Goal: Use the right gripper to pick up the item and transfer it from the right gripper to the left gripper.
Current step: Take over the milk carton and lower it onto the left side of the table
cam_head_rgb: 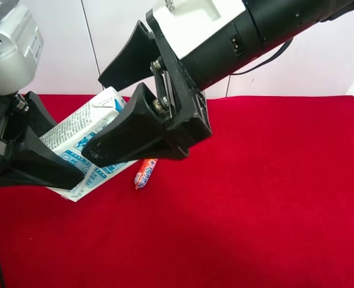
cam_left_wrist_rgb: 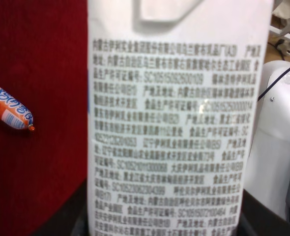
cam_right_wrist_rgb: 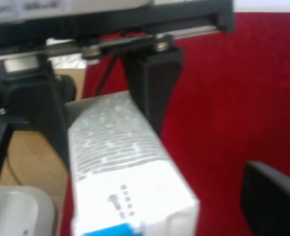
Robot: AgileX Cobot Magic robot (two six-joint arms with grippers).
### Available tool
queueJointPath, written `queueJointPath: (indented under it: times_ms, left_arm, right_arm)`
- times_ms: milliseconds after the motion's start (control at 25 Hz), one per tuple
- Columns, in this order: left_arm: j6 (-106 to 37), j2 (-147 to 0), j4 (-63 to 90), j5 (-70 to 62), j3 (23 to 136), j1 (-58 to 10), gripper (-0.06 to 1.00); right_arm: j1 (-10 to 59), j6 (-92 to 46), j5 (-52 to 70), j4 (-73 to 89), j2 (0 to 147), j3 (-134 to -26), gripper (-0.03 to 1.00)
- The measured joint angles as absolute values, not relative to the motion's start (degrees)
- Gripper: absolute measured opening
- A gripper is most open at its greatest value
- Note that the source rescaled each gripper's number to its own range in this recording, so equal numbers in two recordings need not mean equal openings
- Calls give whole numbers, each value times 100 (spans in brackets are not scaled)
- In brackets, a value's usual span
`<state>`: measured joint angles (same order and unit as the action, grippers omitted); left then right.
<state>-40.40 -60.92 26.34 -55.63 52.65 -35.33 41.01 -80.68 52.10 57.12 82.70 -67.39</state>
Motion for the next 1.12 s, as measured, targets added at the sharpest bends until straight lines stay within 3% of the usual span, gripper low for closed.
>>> queueJointPath:
  times_ms: [320,640,1120]
  left_arm:
    - [-4040,-6092,2634,-5563,5265,-3533,1]
    - [-4040,-6092,2620,-5557,5265,-3533,1]
    - [-4040,-6092,2620,-5557,5265,-3533,1]
  right_arm:
    - [4101,-7496,5791,5054,7815,-6739,100]
    - [4101,-5205,6559,2810,6501,-6739,100]
    - [4101,-2807,6960,1513,4828,-6739,100]
